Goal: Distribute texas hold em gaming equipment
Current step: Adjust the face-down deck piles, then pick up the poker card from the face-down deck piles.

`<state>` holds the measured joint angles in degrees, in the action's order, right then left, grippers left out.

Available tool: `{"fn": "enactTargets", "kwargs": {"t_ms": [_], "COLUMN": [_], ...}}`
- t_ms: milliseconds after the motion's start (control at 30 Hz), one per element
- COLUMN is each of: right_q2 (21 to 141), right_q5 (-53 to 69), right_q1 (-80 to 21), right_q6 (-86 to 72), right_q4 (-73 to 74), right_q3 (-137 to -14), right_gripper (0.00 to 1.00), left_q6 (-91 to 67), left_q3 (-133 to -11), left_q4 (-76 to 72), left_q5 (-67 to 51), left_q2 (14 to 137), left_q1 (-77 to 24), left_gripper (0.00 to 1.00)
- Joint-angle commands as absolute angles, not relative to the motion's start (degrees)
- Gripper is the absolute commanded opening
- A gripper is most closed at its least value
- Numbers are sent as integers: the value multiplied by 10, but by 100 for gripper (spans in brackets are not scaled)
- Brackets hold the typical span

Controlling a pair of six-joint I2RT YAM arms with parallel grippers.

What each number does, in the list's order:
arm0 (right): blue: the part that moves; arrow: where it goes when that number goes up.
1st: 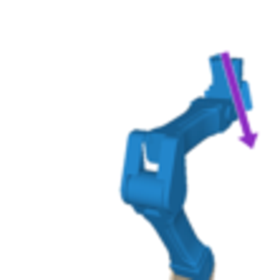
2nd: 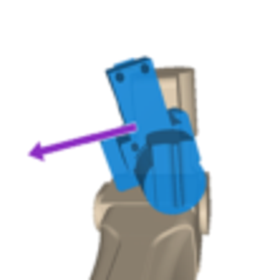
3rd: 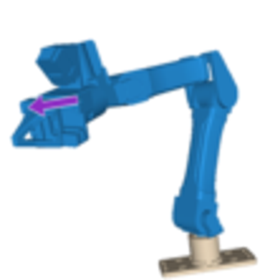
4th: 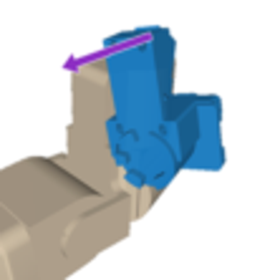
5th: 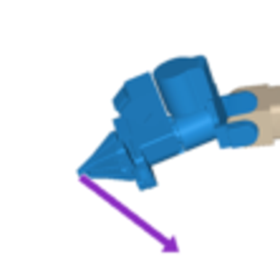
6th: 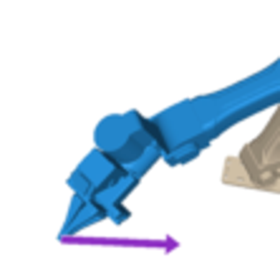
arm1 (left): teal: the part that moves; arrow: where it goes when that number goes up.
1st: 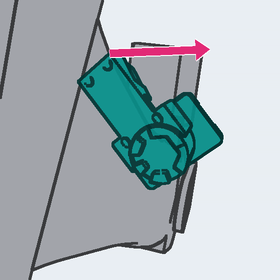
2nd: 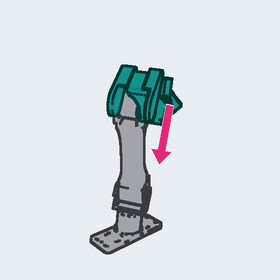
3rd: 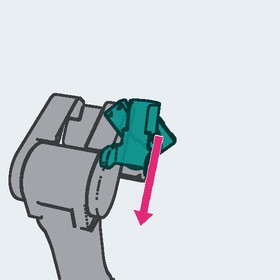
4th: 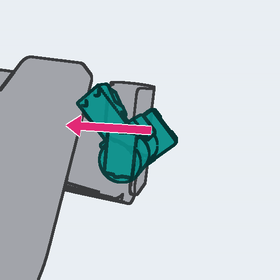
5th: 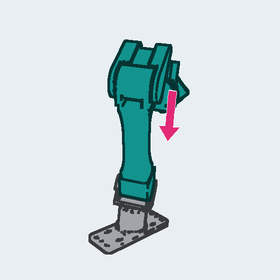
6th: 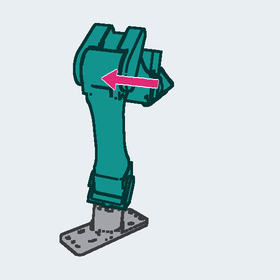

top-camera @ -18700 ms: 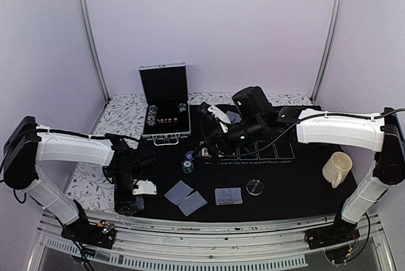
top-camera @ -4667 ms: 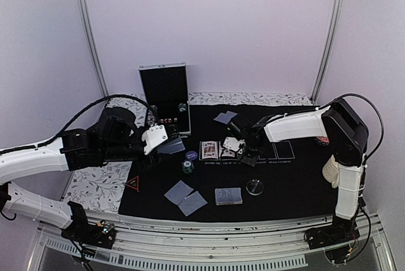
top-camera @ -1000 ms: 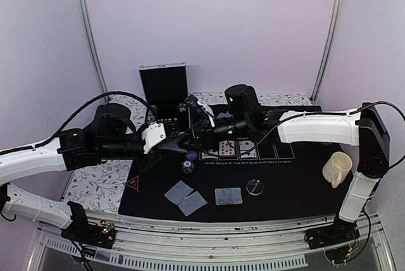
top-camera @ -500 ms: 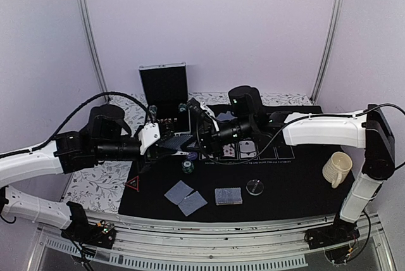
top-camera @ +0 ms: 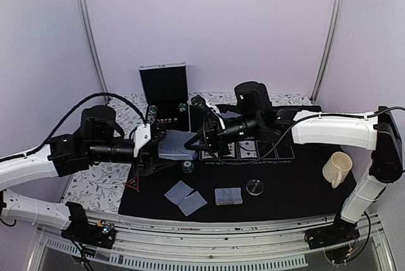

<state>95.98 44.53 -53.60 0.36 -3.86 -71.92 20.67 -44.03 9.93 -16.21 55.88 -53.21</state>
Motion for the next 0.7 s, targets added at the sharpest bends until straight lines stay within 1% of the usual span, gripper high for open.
{"fn": "enactTargets", "kwargs": {"t_ms": [0, 67, 133, 200, 267, 300, 400, 467, 567, 667], "right_q2": [937, 936, 934, 932, 932, 932, 932, 932, 930, 928], "right_q5": [434, 430, 430, 431, 430, 428, 425, 424, 423, 422], "right_q1": [-532, -532, -532, -532, -532, -532, -532, -532, -532, -531], "right_q6": [26, 30, 33, 36, 37, 37, 39, 40, 40, 41], "right_q4": [-24, -16, -13, -11, -9, -8, -5, -4, -2, -1], "right_q3": [-713, -713, -712, -711, -712, -712, -714, -714, -715, -715], "right_gripper": [2, 2, 2, 2, 2, 2, 2, 2, 2, 2], "left_q6": [172, 144, 107, 71, 35, 17, -32, -66, -87, -88], "left_q3": [-431, -427, -424, -421, -424, -424, -433, -445, -460, -465], "left_q4": [90, 78, 65, 58, 56, 57, 61, 69, 78, 80], "left_q5": [-198, -209, -221, -237, -252, -258, -284, -312, -343, -354], "left_q2": [525, 508, 489, 478, 474, 475, 495, 519, 556, 580], "left_q1": [-514, -500, -481, -460, -441, -432, -411, -398, -388, -383], "left_gripper": [61, 72, 79, 83, 85, 83, 66, 58, 41, 33]}}
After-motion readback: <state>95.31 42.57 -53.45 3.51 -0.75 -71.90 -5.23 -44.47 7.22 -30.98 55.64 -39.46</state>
